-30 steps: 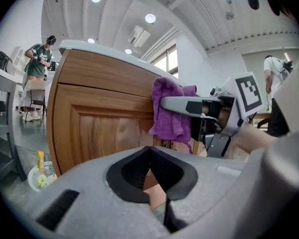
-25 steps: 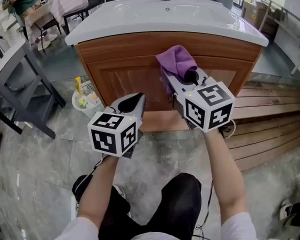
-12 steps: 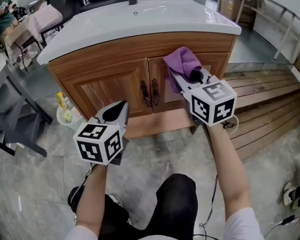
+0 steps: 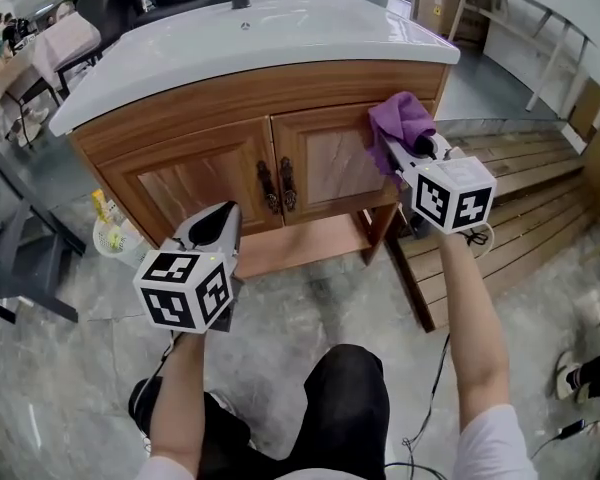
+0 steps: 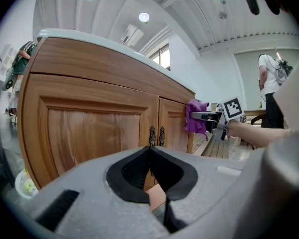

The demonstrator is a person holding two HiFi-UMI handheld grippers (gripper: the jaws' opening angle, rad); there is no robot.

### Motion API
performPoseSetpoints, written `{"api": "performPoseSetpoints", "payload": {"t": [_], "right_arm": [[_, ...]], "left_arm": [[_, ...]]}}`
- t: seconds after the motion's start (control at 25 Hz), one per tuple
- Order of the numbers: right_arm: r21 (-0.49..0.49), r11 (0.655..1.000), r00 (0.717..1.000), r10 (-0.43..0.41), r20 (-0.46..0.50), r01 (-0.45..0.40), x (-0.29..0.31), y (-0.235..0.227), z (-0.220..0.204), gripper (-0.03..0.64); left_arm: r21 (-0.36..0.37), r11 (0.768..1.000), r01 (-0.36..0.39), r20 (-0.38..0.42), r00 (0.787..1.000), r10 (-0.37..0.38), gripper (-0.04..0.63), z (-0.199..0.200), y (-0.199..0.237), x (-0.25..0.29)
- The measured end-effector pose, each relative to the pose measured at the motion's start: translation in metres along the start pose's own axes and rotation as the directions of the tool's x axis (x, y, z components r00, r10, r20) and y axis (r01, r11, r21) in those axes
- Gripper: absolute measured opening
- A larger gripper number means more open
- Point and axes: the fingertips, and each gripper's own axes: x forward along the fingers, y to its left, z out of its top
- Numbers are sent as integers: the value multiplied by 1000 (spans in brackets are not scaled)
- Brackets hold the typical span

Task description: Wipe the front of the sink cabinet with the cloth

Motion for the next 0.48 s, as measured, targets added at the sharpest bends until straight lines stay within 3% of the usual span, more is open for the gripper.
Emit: {"api": "performPoseSetpoints", "payload": {"t": [0.24, 0.48], "right_arm": [[21, 992, 992, -121, -33, 122, -18, -53, -9, 83], [5, 990, 989, -138, -50, 138, -20, -56, -9, 83]], "left_arm": [[-17, 1000, -11, -2, 1000, 11, 6, -6, 5, -5], [-27, 999, -28, -13, 1000, 27, 6, -12, 12, -12]]}}
